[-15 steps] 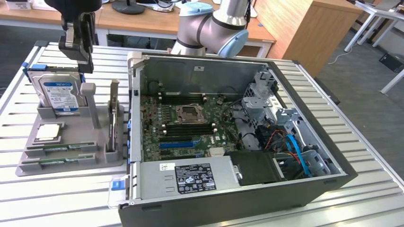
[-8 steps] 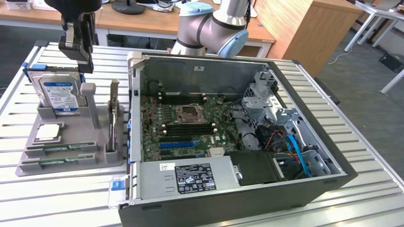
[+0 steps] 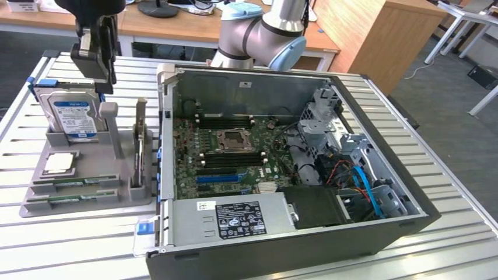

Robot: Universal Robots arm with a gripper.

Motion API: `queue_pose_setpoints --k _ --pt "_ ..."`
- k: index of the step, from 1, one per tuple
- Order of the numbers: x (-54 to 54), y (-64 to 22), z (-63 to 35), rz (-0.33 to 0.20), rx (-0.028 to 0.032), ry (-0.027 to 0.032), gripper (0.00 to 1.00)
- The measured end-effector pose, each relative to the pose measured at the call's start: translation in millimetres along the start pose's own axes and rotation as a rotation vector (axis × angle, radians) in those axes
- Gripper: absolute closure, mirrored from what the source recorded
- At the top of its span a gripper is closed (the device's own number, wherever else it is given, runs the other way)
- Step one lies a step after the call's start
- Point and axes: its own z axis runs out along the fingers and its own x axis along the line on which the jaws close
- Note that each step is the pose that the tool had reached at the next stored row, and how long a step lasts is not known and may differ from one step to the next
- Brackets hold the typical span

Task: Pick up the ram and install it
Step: 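Pick up the ram and move it above insertion slot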

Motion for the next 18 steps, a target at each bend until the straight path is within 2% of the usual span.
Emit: queue_pose_setpoints --k 1,3,6,7,18 --pt "0.0 0.0 0.0 0.0 0.0 0.0 0.71" --pt "0.0 0.0 0.0 0.0 0.0 0.0 0.59" --pt "0.0 0.0 0.0 0.0 0.0 0.0 0.53" --pt "0.0 0.0 0.0 0.0 0.0 0.0 0.47" --pt "0.2 -0.1 2.7 0.0 0.0006 0.0 0.47"
